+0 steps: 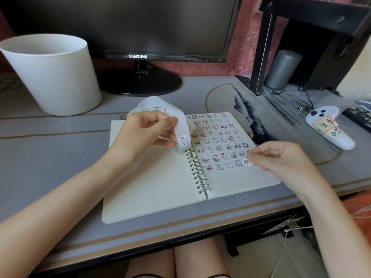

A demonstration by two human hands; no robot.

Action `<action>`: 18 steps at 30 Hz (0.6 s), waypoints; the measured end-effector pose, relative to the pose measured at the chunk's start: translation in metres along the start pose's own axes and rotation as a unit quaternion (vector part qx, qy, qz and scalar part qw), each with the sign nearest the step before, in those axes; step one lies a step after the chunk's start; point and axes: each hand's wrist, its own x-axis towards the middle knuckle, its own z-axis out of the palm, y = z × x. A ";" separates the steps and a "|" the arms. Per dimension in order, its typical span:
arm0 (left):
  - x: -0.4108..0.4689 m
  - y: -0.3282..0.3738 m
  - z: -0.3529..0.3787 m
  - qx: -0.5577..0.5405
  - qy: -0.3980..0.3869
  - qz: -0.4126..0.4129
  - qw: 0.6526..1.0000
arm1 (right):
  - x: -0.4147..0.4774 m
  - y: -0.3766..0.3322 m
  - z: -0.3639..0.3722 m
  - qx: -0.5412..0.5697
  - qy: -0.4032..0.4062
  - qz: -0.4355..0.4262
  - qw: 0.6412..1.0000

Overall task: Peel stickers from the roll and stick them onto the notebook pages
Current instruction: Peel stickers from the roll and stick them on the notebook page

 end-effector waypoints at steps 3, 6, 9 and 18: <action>0.000 0.000 0.000 0.000 -0.001 0.001 1.000 | 0.001 0.002 0.000 -0.003 0.000 -0.005 1.000; 0.000 0.000 0.000 0.001 -0.001 0.002 1.000 | 0.000 0.003 0.000 -0.006 0.001 -0.009 1.000; 0.001 -0.001 -0.001 0.003 -0.001 0.003 1.000 | 0.000 0.005 0.001 -0.016 0.007 -0.019 1.000; 0.001 -0.001 -0.001 0.001 -0.002 0.005 1.000 | -0.002 0.008 0.006 -0.071 0.041 -0.068 0.994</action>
